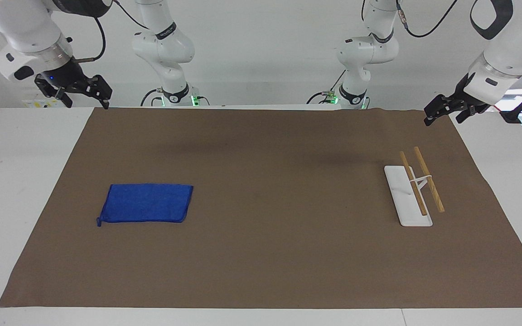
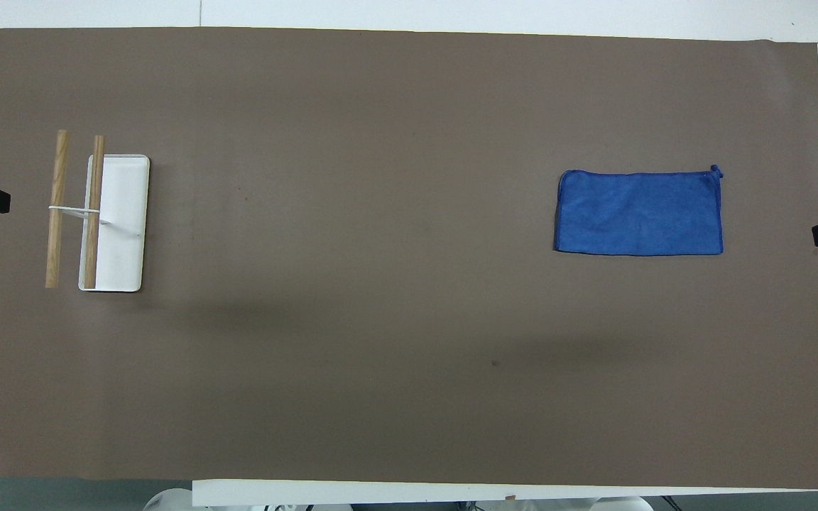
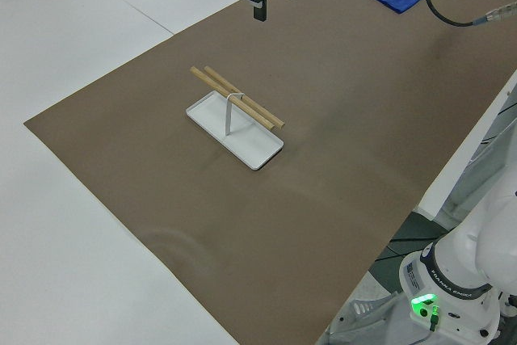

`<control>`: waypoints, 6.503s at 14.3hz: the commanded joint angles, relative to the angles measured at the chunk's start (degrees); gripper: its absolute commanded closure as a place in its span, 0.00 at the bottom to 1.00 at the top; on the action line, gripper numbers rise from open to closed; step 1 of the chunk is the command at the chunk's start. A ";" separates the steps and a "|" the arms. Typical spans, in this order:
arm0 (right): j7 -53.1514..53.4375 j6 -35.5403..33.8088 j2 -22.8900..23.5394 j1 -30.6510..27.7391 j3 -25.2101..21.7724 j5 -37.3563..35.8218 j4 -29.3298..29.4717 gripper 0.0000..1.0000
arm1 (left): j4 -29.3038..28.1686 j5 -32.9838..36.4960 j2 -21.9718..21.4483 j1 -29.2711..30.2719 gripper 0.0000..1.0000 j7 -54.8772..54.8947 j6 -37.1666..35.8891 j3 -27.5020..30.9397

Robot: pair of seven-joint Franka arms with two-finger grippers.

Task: Right arm passes towel to left arm to hang

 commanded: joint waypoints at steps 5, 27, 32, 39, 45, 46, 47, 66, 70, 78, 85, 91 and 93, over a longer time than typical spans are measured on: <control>-0.70 1.00 -1.21 -0.29 0.28 0.30 -1.53 0.00 | -2.15 0.75 -1.73 -0.09 0.00 -0.55 1.29 0.06; 4.05 46.77 13.56 5.51 0.46 2.94 -25.68 0.00 | -2.15 0.75 -1.73 -0.09 0.00 -0.55 1.29 0.06; -0.69 52.49 15.05 4.03 0.37 2.94 -31.05 0.00 | -2.15 0.75 -1.73 -0.09 0.00 -0.55 1.29 0.06; -0.87 58.65 16.89 3.75 0.46 2.94 -34.31 0.16 | -2.15 0.75 -1.73 -0.09 0.00 -0.55 1.29 0.06; -2.54 58.92 16.98 3.67 0.46 2.94 -35.28 0.81 | -2.15 0.75 -1.73 -0.09 0.00 -0.55 1.29 0.06; -2.54 58.92 16.98 3.67 0.46 2.94 -35.19 0.88 | -2.15 0.75 -1.73 -0.09 0.00 -0.47 0.95 0.06; -2.37 58.48 16.98 3.67 0.46 2.94 -34.75 0.96 | -2.23 0.75 -1.73 -0.87 0.00 -0.47 0.86 -0.02; 37.23 27.79 16.01 12.44 8.55 36.05 -2.41 1.00 | -8.39 -2.94 3.09 -19.84 0.01 -66.25 30.37 -0.64; 51.13 36.75 16.45 18.42 8.55 41.07 -3.02 1.00 | -4.61 -6.89 8.81 -24.86 0.01 -79.98 33.90 -0.55; 60.21 42.39 16.63 21.94 8.55 47.58 -3.11 1.00 | -6.89 -8.92 10.14 -32.87 0.05 -91.52 34.87 -0.55; 60.30 42.39 16.63 22.04 8.55 47.58 -3.29 1.00 | -6.45 -7.70 11.28 -33.31 1.00 -91.70 35.92 -0.46; 60.30 42.39 16.63 22.04 8.46 47.58 -3.29 0.99 | -1.02 0.02 13.55 -32.34 1.00 -91.35 34.43 -0.20; 60.21 42.39 16.63 21.95 8.46 47.50 -3.29 0.56 | 2.41 1.27 14.53 -31.03 1.00 -88.38 30.76 -0.03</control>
